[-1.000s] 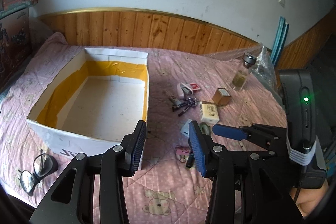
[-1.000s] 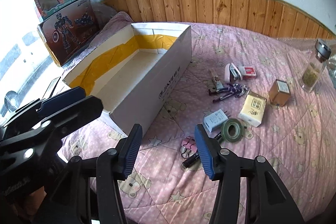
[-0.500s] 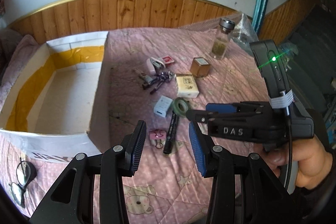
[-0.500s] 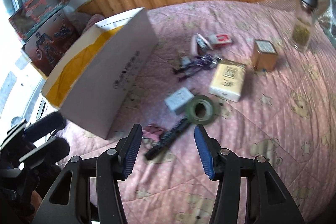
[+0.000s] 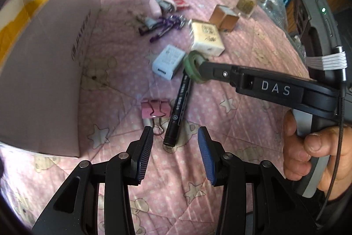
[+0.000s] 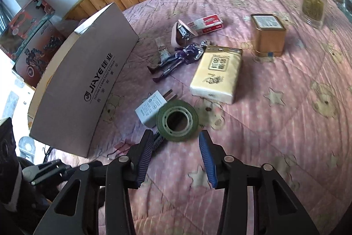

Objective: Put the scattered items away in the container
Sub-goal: 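Close the right tool on the green tape roll while the left tool grasps the black marker, then lift the tape roll and marker and carry both tools over the white box, then lower both tools into the box and open them to drop tape and marker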

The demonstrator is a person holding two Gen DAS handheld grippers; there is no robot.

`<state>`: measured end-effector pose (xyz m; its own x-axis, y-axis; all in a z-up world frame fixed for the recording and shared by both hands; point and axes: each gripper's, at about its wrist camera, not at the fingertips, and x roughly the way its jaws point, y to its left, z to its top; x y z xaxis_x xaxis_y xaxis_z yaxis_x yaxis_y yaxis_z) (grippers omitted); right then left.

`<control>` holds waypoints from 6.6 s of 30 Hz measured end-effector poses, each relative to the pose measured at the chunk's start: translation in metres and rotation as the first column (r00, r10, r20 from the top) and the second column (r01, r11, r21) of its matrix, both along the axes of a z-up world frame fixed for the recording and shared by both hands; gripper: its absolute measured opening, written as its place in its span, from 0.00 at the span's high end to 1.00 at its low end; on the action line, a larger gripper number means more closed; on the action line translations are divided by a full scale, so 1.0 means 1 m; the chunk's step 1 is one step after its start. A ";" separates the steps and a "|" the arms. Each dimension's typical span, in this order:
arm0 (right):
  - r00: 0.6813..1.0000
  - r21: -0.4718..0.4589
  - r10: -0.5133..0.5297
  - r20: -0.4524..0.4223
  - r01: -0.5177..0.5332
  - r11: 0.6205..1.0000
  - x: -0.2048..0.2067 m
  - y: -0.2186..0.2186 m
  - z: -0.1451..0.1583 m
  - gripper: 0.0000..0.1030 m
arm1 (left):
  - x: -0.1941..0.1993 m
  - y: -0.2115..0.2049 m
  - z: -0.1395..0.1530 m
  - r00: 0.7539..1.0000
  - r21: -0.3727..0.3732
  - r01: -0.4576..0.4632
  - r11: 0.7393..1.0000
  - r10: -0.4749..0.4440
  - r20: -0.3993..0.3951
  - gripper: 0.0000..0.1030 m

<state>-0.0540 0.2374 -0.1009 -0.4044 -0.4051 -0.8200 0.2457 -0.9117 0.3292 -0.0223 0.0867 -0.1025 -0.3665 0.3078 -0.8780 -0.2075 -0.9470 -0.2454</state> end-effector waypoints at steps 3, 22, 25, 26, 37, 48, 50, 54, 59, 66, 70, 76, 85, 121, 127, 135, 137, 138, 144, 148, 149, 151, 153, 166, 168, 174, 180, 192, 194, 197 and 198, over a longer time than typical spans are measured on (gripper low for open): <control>1.000 0.046 0.019 -0.009 -0.019 0.999 -0.009 -0.010 -0.010 0.57 | -0.007 0.000 -0.014 0.999 -0.006 -0.021 1.000 0.021 0.035 0.57; 0.998 -0.018 0.055 0.006 -0.055 0.998 -0.021 -0.012 -0.013 0.79 | -0.018 0.006 -0.018 0.999 0.011 -0.039 0.999 0.039 0.007 0.64; 0.998 -0.056 0.056 0.018 -0.055 0.997 -0.026 -0.016 -0.023 0.79 | -0.018 0.009 -0.018 1.000 0.010 -0.031 0.999 0.031 -0.003 0.62; 0.999 -0.070 0.044 0.028 -0.042 0.997 -0.026 -0.013 -0.022 0.82 | -0.017 0.011 -0.018 1.000 0.001 -0.022 1.000 0.022 -0.009 0.63; 0.998 -0.096 -0.056 0.011 0.057 0.994 -0.002 0.026 0.010 0.85 | -0.013 0.035 -0.017 0.999 -0.033 0.043 0.999 -0.043 -0.025 0.67; 0.993 -0.086 -0.097 0.069 0.103 0.991 0.008 0.045 -0.005 0.85 | -0.035 0.041 -0.022 0.998 -0.032 -0.014 0.999 0.012 -0.066 0.86; 0.992 -0.088 -0.104 0.073 0.110 0.990 0.012 0.048 -0.006 0.85 | -0.034 0.040 -0.019 0.998 -0.022 -0.018 1.000 0.016 -0.066 0.86; 0.991 -0.087 -0.113 0.068 0.119 0.989 0.021 0.054 -0.003 0.85 | -0.028 0.041 -0.008 0.995 -0.010 -0.011 1.000 0.010 -0.098 0.87; 0.992 -0.081 -0.110 0.054 0.114 0.990 0.032 0.056 0.004 0.85 | -0.021 0.038 0.012 0.991 0.021 -0.022 1.000 0.024 -0.131 0.87; 0.995 -0.057 -0.089 0.032 0.091 0.994 0.049 0.051 0.016 0.85 | -0.014 0.025 0.033 0.986 0.043 -0.074 0.996 0.080 -0.149 0.87; 0.997 -0.044 -0.079 0.020 0.080 0.996 0.058 0.047 0.025 0.85 | -0.009 0.016 0.047 0.981 0.066 -0.094 0.993 0.103 -0.163 0.87; 0.999 -0.035 -0.048 -0.013 0.048 0.998 0.070 0.033 0.044 0.85 | -0.003 0.000 0.072 0.969 0.120 -0.110 0.987 0.133 -0.208 0.87; 0.998 -0.017 0.006 -0.059 -0.007 1.000 0.081 0.004 0.067 0.85 | 0.005 -0.022 0.095 0.957 0.185 -0.131 0.974 0.173 -0.233 0.86; 0.966 -0.006 0.199 -0.163 -0.202 0.979 0.091 -0.095 0.129 0.85 | 0.017 -0.116 0.129 0.889 0.363 -0.276 0.890 0.380 -0.257 0.86; 0.961 -0.001 0.218 -0.169 -0.221 0.975 0.087 -0.105 0.133 0.85 | 0.013 -0.124 0.127 0.882 0.345 -0.311 0.886 0.405 -0.243 0.86; 0.951 0.001 0.250 -0.181 -0.254 0.967 0.083 -0.117 0.140 0.85 | 0.013 -0.145 0.126 0.861 0.346 -0.366 0.864 0.456 -0.226 0.86; 0.949 0.000 0.257 -0.184 -0.261 0.965 0.081 -0.120 0.142 0.85 | 0.012 -0.150 0.126 0.857 0.346 -0.379 0.858 0.467 -0.220 0.86; 0.948 0.001 0.260 -0.186 -0.264 0.964 0.081 -0.122 0.143 0.85 | 0.012 -0.153 0.125 0.854 0.345 -0.386 0.856 0.473 -0.217 0.86; 0.942 0.000 0.278 -0.190 -0.283 0.959 0.077 -0.131 0.147 0.85 | 0.010 -0.162 0.125 0.848 0.346 -0.404 0.847 0.489 -0.205 0.86; 0.937 -0.003 0.290 -0.197 -0.297 0.955 0.075 -0.138 0.150 0.85 | 0.009 -0.167 0.126 0.845 0.340 -0.415 0.844 0.496 -0.202 0.86; 0.935 -0.003 0.294 -0.198 -0.301 0.954 0.074 -0.139 0.150 0.85 | 0.009 -0.169 0.127 0.843 0.337 -0.419 0.843 0.499 -0.200 0.86; 0.932 -0.003 0.302 -0.198 -0.309 0.951 0.073 -0.143 0.150 0.85 | 0.008 -0.171 0.127 0.842 0.324 -0.428 0.844 0.503 -0.197 0.86; 0.930 -0.003 0.310 -0.198 -0.317 0.949 0.072 -0.146 0.150 0.85 | 0.006 -0.174 0.126 0.840 0.306 -0.441 0.844 0.508 -0.192 0.86; 0.919 -0.014 0.347 -0.187 -0.355 0.935 0.058 -0.167 0.152 0.85 | -0.008 -0.192 0.121 0.835 0.168 -0.500 0.850 0.524 -0.166 0.86; 0.919 -0.020 0.349 -0.184 -0.358 0.933 0.055 -0.169 0.153 0.85 | -0.010 -0.193 0.122 0.836 0.158 -0.501 0.851 0.523 -0.166 0.86; 0.917 -0.029 0.360 -0.173 -0.370 0.929 0.046 -0.176 0.155 0.85 | -0.017 -0.202 0.128 0.837 0.172 -0.499 0.849 0.524 -0.157 0.86; 0.913 -0.031 0.370 -0.170 -0.380 0.925 0.034 -0.183 0.158 0.85 | -0.029 -0.214 0.128 0.842 0.223 -0.497 0.838 0.528 -0.107 0.86; 0.911 -0.024 0.384 -0.153 -0.392 0.920 0.006 -0.197 0.158 0.85 | -0.058 -0.220 0.125 0.854 0.234 -0.491 0.839 0.517 -0.064 0.86; 0.911 -0.026 0.384 -0.147 -0.392 0.920 0.001 -0.199 0.157 0.85 | -0.063 -0.220 0.124 0.854 0.232 -0.493 0.839 0.517 -0.055 0.86; 0.913 -0.029 0.383 -0.138 -0.391 0.920 -0.009 -0.201 0.155 0.85 | -0.071 -0.222 0.121 0.852 0.231 -0.501 0.834 0.522 -0.040 0.86; 0.914 -0.031 0.383 -0.135 -0.390 0.920 -0.012 -0.202 0.155 0.85 | -0.074 -0.223 0.120 0.850 0.230 -0.505 0.832 0.525 -0.034 0.86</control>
